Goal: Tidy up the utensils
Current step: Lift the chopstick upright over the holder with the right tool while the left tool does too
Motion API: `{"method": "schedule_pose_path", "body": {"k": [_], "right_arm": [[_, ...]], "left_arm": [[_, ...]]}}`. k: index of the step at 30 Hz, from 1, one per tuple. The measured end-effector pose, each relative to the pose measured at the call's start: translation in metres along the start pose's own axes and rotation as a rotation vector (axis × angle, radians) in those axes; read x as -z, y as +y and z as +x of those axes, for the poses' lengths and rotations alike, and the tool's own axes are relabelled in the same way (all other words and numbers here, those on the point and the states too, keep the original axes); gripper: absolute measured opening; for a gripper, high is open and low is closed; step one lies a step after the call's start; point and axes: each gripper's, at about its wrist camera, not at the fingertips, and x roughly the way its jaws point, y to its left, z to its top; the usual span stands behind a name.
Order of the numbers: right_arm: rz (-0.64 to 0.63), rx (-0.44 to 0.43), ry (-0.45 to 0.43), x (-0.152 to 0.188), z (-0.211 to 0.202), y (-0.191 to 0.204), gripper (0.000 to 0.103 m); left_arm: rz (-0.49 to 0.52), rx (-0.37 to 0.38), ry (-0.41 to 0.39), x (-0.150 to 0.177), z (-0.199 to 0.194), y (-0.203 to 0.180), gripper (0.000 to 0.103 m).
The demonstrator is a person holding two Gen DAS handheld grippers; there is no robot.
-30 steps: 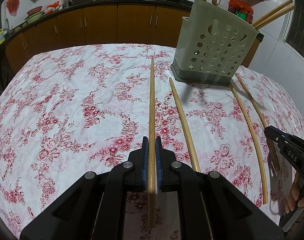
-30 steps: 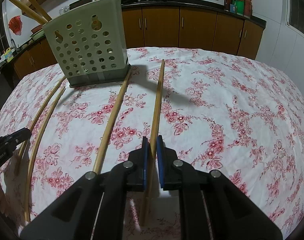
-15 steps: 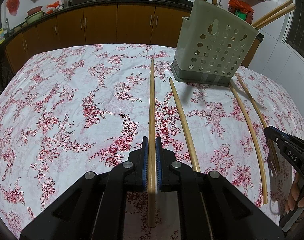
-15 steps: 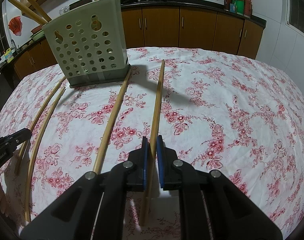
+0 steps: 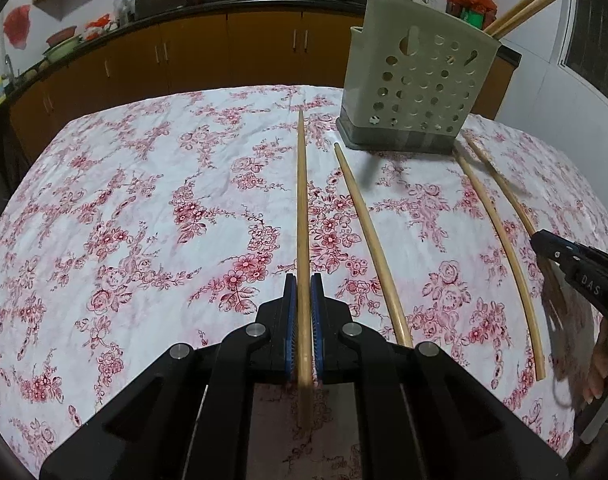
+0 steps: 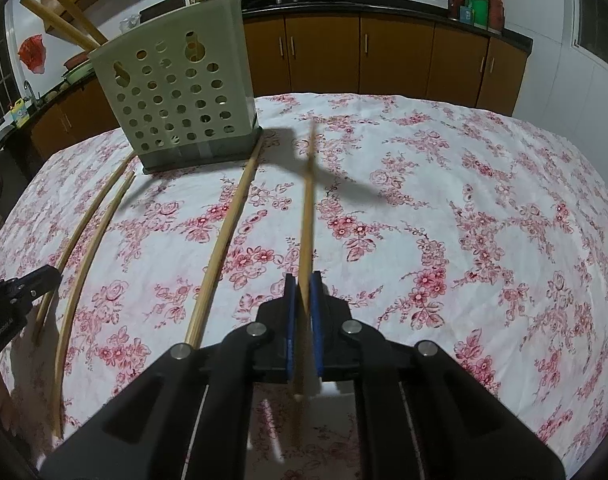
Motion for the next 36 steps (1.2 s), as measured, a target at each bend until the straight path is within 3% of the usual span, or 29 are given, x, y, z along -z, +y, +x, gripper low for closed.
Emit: {"method": "schedule_pose_path", "body": {"k": [8,17,26,36], "right_arm": [[0.02,-0.011,-0.069,-0.013,-0.029,-0.01,0.008],[0.059,-0.016,-0.197,-0.033,-0.071,-0.021,0.008],[0.074,-0.021,-0.281,-0.05,-0.094,-0.025,0.008],[0.069,-0.1,-0.444,-0.089,-0.151,-0.02,0.008]], "left_arm": [[-0.004,0.002,-0.034,-0.01,-0.018,0.006,0.008],[-0.043,0.026,-0.18,-0.04,-0.061,0.007,0.008],[-0.051,0.042,-0.272,-0.059,-0.089,0.012,0.007],[-0.058,0.086,-0.405,-0.091,-0.133,0.016,0.007]]}}
